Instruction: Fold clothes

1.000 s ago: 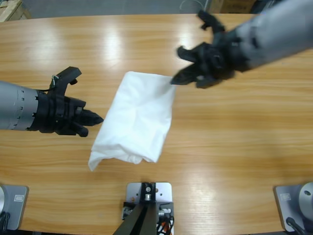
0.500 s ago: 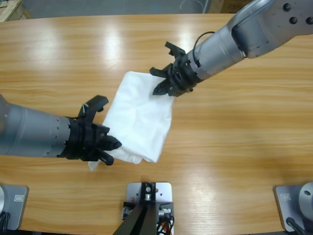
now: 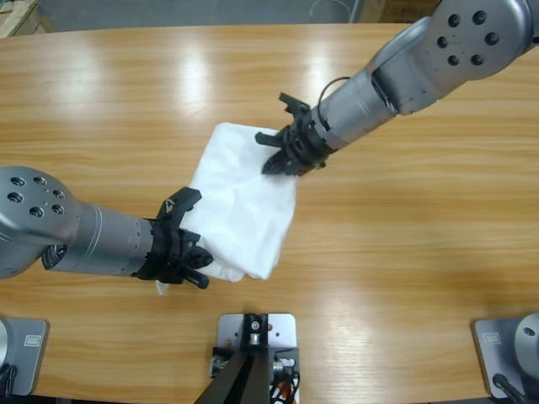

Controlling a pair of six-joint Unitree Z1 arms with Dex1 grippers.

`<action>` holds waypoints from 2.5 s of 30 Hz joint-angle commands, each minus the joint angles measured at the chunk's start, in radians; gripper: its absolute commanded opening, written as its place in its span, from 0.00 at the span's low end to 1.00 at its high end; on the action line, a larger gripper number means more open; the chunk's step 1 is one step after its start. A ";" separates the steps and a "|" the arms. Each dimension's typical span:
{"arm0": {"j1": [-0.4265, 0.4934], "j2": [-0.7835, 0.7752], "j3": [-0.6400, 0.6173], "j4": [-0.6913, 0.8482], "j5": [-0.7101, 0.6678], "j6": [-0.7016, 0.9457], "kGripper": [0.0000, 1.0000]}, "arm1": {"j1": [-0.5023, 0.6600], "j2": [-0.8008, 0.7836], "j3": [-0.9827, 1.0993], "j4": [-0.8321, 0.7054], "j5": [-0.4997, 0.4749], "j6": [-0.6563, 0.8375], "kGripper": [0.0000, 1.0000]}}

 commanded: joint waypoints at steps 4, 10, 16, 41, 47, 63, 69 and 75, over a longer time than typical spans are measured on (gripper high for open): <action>-0.011 -0.265 0.000 0.055 0.016 -0.029 0.00 | -0.010 0.057 0.005 -0.003 -0.008 -0.015 0.00; 0.063 -0.261 0.021 0.064 0.104 -0.071 0.00 | -0.010 0.037 0.012 0.007 -0.011 -0.015 0.00; 0.071 -0.021 0.014 -0.055 0.093 -0.045 0.00 | -0.010 -0.007 0.027 0.020 -0.020 -0.016 0.00; 0.028 0.082 0.205 -0.179 0.014 -0.071 0.00 | -0.130 0.133 -0.058 0.021 -0.081 -0.039 0.00; 0.028 0.078 0.228 -0.207 0.012 -0.078 0.00 | -0.188 0.079 -0.069 0.047 -0.095 -0.069 0.00; 0.183 -0.128 -0.018 -0.116 0.034 0.002 0.00 | 0.059 -0.357 0.167 0.003 -0.014 0.052 0.00; 0.339 0.029 -0.125 -0.114 0.021 0.072 0.00 | 0.084 -0.293 0.356 -0.262 0.005 0.112 0.00; 0.347 0.117 -0.232 -0.097 -0.011 0.079 0.00 | 0.101 -0.170 0.351 -0.331 0.045 0.117 0.00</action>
